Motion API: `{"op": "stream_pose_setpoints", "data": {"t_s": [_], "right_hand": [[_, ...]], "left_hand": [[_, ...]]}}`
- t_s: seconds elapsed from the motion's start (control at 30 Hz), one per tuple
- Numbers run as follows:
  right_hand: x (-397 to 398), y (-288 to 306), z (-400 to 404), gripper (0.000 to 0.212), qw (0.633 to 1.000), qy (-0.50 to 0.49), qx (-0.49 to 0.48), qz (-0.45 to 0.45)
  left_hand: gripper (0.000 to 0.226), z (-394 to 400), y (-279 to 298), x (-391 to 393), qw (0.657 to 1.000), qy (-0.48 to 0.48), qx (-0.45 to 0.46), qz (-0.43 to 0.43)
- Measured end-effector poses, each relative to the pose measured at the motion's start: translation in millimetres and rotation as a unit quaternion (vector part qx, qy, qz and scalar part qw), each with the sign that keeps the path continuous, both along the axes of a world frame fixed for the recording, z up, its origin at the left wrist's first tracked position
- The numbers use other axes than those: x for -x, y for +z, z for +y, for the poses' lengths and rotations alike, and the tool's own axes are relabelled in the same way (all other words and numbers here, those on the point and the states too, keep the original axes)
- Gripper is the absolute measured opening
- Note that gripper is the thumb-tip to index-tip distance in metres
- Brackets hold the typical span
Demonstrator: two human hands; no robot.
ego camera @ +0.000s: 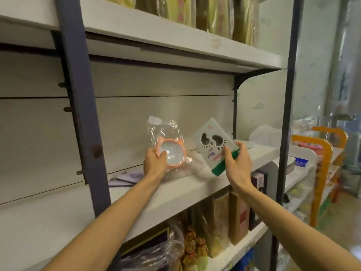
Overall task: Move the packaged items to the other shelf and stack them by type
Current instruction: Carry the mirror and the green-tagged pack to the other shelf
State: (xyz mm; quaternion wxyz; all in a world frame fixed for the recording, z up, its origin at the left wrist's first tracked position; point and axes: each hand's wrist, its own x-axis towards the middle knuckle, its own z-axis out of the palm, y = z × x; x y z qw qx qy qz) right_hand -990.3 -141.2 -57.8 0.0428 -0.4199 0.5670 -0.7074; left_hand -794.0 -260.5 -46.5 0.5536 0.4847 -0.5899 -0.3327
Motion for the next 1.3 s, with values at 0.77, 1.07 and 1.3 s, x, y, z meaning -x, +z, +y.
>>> {"op": "stream_pose_setpoints", "data": {"t_s": [0.77, 1.07, 1.3], "right_hand": [[100.0, -4.2, -170.1, 0.025, 0.990, 0.126, -0.064, 0.021], [144.2, -9.1, -198.3, 0.032, 0.985, 0.159, -0.053, -0.049], [207.3, -10.8, -200.9, 0.019, 0.984, 0.151, -0.056, -0.077]], "left_hand": [[0.042, -130.6, -12.9, 76.2, 0.947, 0.132, -0.013, -0.293], [0.054, -130.3, -2.9, 93.9, 0.885, 0.186, 0.013, -0.427], [0.033, -117.3, 28.4, 164.3, 0.854, 0.125, 0.206, -0.461]]}}
